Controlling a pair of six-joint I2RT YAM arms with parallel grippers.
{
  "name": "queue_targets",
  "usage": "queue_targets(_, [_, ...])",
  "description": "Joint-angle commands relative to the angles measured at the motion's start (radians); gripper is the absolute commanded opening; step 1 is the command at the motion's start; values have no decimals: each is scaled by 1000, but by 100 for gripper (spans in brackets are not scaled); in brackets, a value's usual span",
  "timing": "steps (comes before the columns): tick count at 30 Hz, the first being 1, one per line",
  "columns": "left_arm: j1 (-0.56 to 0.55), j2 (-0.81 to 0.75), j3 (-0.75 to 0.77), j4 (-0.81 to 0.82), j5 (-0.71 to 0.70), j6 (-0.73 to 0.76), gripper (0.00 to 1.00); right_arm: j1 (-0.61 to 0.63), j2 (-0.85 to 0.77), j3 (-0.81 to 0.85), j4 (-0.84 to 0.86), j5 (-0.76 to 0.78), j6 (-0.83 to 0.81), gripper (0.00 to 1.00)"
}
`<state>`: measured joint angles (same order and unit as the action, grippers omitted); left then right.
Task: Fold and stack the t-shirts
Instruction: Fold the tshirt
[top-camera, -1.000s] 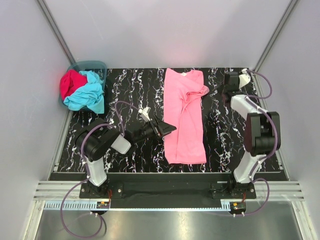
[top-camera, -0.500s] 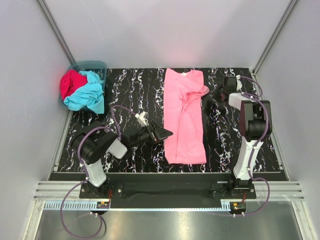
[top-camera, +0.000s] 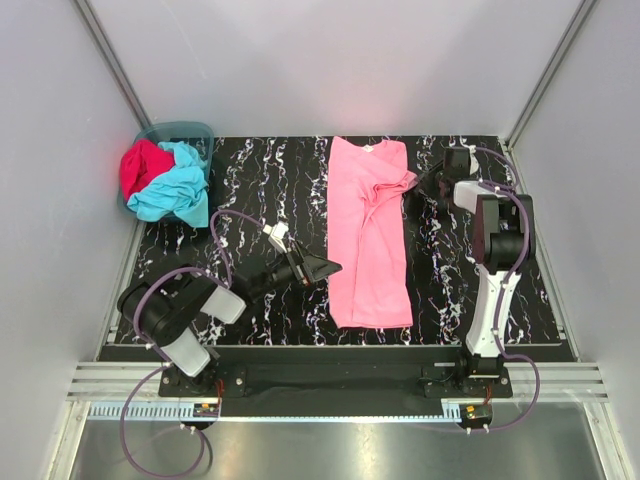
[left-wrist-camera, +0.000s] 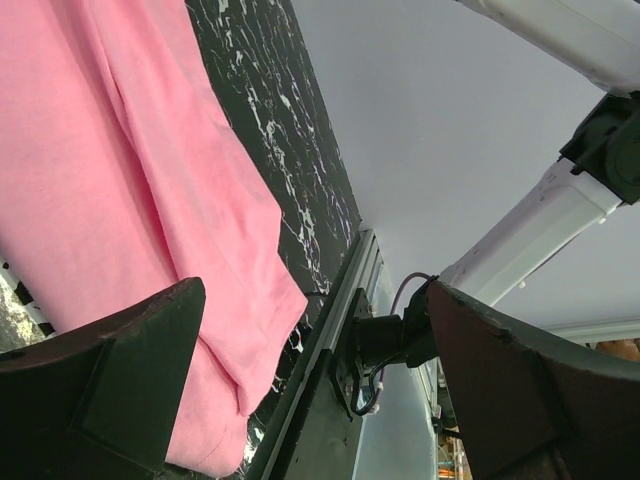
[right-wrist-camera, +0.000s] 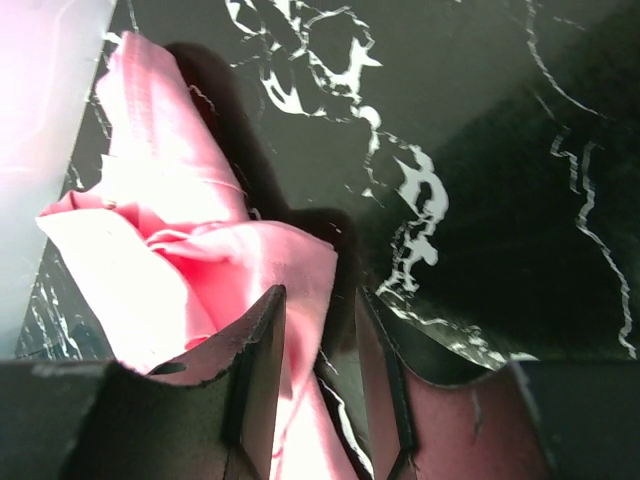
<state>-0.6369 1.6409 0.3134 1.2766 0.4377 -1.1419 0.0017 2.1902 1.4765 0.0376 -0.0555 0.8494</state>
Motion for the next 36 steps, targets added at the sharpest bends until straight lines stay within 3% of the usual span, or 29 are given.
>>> queue_targets(1, [-1, -38, -13, 101, 1, 56, 98, 4, 25, 53, 41, -27, -6, 41])
queue_targets(18, [-1, -35, -14, 89, 3, 65, 98, 6, 48, 84, 59, -23, -19, 39])
queue_targets(19, [-3, -33, -16, 93, 3, 64, 98, 4, 48, 85, 59, -23, -16, 35])
queue_targets(23, [-3, -35, -20, 99, 2, 62, 97, 6, 51, 85, 67, -30, -10, 3])
queue_targets(27, [-3, -39, -20, 101, 4, 62, 97, 4, 55, 76, 85, -43, -7, 0])
queue_targets(29, [-3, -42, -20, 98, 6, 65, 97, 4, 52, 67, 90, -38, -6, 4])
queue_targets(34, [-3, -36, -20, 96, 9, 70, 97, 4, 25, 47, 71, -3, -12, 39])
queue_targets(36, [-3, -29, -17, 105, 7, 67, 97, 4, 8, 39, 58, 20, -12, 42])
